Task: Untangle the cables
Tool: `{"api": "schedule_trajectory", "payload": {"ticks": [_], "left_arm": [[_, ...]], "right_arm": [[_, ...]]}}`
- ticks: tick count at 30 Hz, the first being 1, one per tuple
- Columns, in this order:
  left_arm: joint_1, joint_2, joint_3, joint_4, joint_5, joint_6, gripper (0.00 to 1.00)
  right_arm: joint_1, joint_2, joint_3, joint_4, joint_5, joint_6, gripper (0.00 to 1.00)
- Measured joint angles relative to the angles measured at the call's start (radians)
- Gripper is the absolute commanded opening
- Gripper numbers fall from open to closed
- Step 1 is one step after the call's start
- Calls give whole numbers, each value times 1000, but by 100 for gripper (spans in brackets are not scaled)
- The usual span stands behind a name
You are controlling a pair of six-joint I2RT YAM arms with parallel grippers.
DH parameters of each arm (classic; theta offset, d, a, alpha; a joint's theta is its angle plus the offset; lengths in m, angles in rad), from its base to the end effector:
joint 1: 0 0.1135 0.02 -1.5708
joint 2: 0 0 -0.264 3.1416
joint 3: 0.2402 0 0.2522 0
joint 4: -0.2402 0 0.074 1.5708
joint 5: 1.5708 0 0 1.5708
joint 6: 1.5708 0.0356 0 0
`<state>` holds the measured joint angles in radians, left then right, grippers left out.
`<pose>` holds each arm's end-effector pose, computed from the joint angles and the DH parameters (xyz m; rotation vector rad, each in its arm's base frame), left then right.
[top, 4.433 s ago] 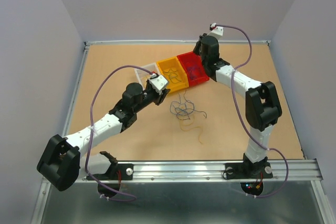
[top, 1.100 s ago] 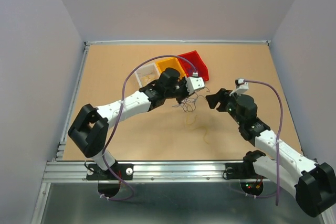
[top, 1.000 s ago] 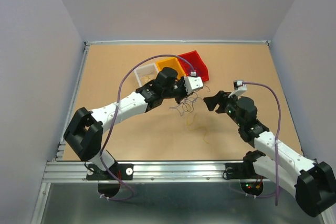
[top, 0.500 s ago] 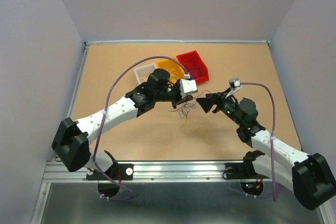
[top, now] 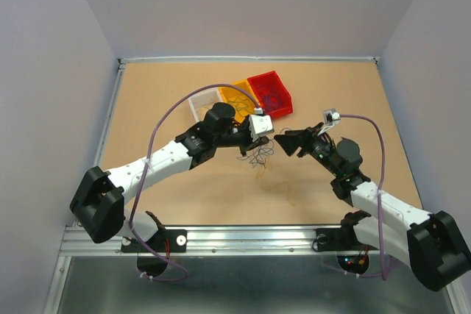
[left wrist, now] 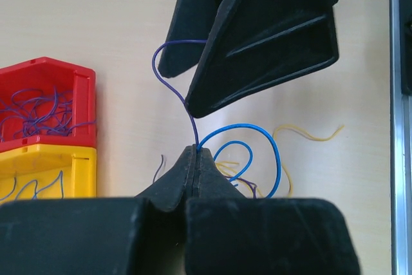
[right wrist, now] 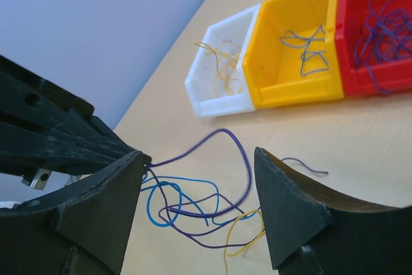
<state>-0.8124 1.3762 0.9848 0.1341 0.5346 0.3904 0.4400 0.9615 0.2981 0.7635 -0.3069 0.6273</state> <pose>0.2065 -0.2444 0.3079 1.3480 1.2847 -0.7821 0.1820 0.0976 0.2372 -0.1189 1.5684 1.0783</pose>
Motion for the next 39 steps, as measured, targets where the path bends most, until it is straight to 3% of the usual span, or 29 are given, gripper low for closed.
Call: {"api": "schedule_trajectory", "payload": {"ticks": [5, 14, 35, 39], "left_arm": [[0, -36, -47, 69, -39, -13, 0], [0, -51, -64, 136, -50, -19, 0], [0, -20, -87, 214, -65, -43, 0], [-2, -14, -89, 219, -64, -48, 0]], "right_arm": [[0, 70, 9, -31, -1, 67, 67], [0, 79, 10, -27, 1, 130, 65], [0, 76, 23, 35, 11, 205, 66], [1, 114, 49, 53, 10, 219, 56]]}}
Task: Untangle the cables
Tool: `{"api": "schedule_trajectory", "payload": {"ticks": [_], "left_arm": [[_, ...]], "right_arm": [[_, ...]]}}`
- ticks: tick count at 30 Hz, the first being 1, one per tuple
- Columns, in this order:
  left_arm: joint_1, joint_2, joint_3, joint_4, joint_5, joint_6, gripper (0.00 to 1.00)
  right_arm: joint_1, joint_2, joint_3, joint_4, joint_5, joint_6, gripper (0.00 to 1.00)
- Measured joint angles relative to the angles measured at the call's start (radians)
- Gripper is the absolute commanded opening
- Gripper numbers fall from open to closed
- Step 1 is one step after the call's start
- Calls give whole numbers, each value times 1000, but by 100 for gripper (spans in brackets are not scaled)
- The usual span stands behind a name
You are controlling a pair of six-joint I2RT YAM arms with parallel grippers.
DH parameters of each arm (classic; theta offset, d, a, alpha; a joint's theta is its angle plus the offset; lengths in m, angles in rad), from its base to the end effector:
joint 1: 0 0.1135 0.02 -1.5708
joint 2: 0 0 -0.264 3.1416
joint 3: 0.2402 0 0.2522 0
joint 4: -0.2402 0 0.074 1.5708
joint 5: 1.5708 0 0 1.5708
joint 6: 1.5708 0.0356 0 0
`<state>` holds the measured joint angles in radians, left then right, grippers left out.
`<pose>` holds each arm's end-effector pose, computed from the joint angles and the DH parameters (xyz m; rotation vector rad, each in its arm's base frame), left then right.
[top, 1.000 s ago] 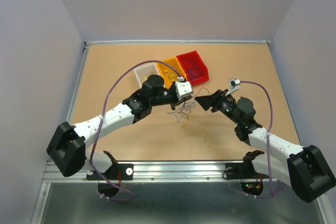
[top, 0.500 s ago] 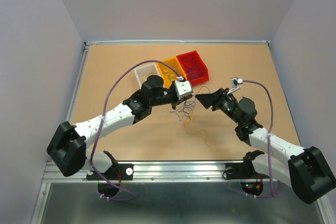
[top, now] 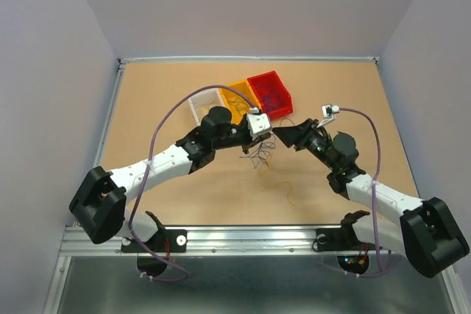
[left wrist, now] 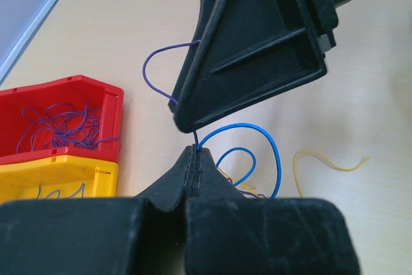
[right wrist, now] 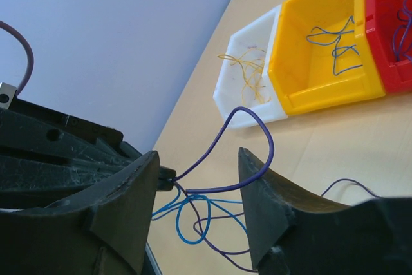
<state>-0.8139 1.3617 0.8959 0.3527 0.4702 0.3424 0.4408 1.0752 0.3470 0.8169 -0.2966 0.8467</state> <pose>0.2053 -0.2409 0.3034 1.2257 1.2172 -0.7457 0.1989 0.1053 0.2371 0.0666 1.6179 1.2393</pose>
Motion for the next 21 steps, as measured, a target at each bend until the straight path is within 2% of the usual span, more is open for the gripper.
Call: {"api": "schedule_trajectory", "payload": {"ticks": [1, 6, 8, 9, 12, 21], "left_arm": [[-2, 0, 0, 4, -2, 0, 0], [-8, 0, -4, 19, -5, 0, 0], [-9, 0, -7, 21, -8, 0, 0], [-10, 0, -10, 26, -8, 0, 0], [-11, 0, -18, 27, -11, 0, 0], [-11, -33, -54, 40, -43, 0, 0]], "right_arm": [[0, 13, 10, 6, 0, 5, 52], [6, 48, 26, 20, 0, 18, 49], [6, 55, 26, 23, 0, 23, 38], [6, 60, 27, 26, 0, 25, 21], [7, 66, 33, 29, 0, 30, 0], [13, 52, 34, 12, 51, 21, 1]]}}
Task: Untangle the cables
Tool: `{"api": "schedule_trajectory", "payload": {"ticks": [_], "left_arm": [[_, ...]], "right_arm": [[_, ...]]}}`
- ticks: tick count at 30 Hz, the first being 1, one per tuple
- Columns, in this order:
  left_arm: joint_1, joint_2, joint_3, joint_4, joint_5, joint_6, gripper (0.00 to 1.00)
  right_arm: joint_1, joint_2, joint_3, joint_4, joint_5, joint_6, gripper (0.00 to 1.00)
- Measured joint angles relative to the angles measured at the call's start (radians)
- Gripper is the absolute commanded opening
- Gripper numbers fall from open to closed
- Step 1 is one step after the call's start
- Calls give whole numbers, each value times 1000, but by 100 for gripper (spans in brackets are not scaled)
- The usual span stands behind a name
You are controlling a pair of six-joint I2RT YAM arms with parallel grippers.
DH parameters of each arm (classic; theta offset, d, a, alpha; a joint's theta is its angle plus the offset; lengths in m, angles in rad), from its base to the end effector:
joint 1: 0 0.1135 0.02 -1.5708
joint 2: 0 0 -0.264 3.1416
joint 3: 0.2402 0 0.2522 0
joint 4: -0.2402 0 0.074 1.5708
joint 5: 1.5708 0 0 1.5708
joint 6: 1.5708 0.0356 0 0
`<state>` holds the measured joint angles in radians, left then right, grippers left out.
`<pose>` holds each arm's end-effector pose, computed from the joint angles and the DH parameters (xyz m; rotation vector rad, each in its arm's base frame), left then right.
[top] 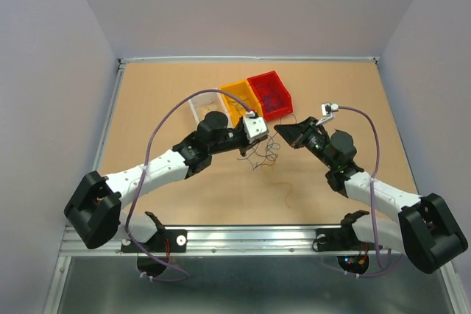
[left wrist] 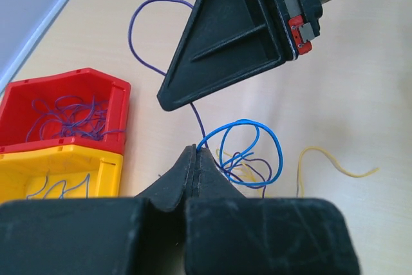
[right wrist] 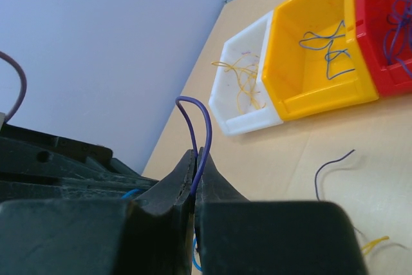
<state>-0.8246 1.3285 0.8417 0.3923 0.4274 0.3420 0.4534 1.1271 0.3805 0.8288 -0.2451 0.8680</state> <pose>0.1977 -0.2356 0.2982 1.1986 1.2160 -0.7171 0.2078 0.1109 0.2385 0.1205 1.6180 1.2279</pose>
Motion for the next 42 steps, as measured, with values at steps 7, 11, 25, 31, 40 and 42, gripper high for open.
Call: {"api": "schedule_trajectory", "payload": {"ticks": [7, 11, 25, 31, 40, 42], "left_arm": [[2, -108, -17, 11, -55, -4, 0], [9, -169, -17, 11, -87, -8, 0], [60, -316, 187, -136, -222, -10, 0], [88, -295, 330, -174, -341, 7, 0], [165, -164, 479, -203, -403, 8, 0], [173, -111, 494, -201, -401, 8, 0]], "right_arm": [[0, -66, -1, -85, 85, -53, 1], [0, -101, -1, -157, 157, -99, 1], [0, -47, 17, -395, 358, -182, 1], [0, -46, 17, -428, 402, -195, 0], [0, -119, 16, -486, 467, -202, 1], [0, -149, 15, -489, 469, -203, 1]]}}
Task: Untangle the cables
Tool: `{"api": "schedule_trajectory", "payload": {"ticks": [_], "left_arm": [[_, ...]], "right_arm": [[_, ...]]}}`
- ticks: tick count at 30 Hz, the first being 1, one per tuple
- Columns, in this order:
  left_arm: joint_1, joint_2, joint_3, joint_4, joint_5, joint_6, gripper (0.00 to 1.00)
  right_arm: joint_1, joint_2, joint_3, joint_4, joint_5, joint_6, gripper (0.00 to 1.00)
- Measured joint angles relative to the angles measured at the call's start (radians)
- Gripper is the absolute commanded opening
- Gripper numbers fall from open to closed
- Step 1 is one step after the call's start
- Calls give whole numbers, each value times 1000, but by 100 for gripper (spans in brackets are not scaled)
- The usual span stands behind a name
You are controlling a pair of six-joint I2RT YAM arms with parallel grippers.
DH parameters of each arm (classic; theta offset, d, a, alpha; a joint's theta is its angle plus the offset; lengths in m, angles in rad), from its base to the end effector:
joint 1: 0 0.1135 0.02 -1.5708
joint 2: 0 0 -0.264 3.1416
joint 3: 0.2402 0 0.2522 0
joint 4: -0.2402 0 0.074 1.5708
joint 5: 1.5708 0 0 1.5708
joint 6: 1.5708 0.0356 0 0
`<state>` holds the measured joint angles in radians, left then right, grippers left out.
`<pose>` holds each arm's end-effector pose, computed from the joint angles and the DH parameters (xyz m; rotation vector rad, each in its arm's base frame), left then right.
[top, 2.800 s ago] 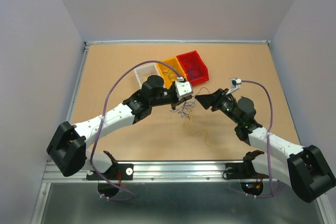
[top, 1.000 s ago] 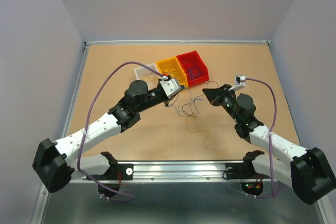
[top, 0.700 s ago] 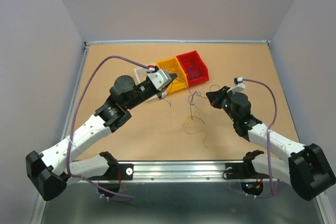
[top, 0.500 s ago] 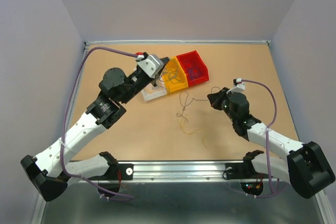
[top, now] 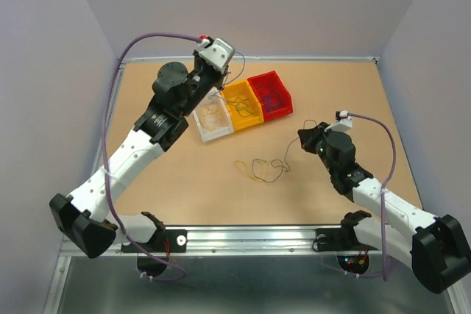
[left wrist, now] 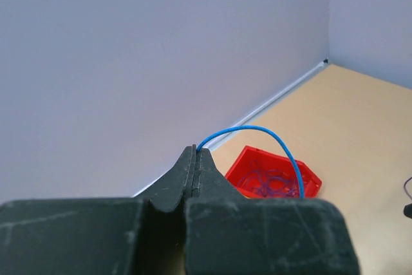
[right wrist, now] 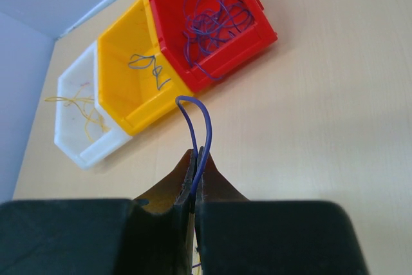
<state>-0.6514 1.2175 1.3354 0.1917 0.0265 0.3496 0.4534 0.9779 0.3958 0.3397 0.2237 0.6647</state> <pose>0.2135 -0.1640 0.4830 0.6276 1.0996 -0.2773 0.1973 0.0873 0.2218 0.3549 1.8125 0.5887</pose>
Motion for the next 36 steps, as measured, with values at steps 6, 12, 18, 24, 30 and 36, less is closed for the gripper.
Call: {"api": "schedule_trajectory", "payload": {"ticks": [6, 12, 18, 24, 30, 36], "left_arm": [[55, 164, 8, 55, 49, -19, 0], [89, 288, 4, 192, 95, -60, 0], [98, 491, 49, 274, 145, -87, 0], [120, 660, 43, 278, 173, -90, 0], [169, 690, -19, 277, 186, -85, 0], [224, 692, -43, 275, 203, -37, 0]], "right_arm": [[0, -48, 0, -5, 2, -4, 1], [0, -57, 0, -20, 2, -7, 1], [0, -94, -7, -32, 2, -7, 1], [0, -121, -13, -41, 1, -7, 1], [0, -121, -13, -44, -3, -7, 1], [0, -121, -13, -44, -6, -7, 1]]}}
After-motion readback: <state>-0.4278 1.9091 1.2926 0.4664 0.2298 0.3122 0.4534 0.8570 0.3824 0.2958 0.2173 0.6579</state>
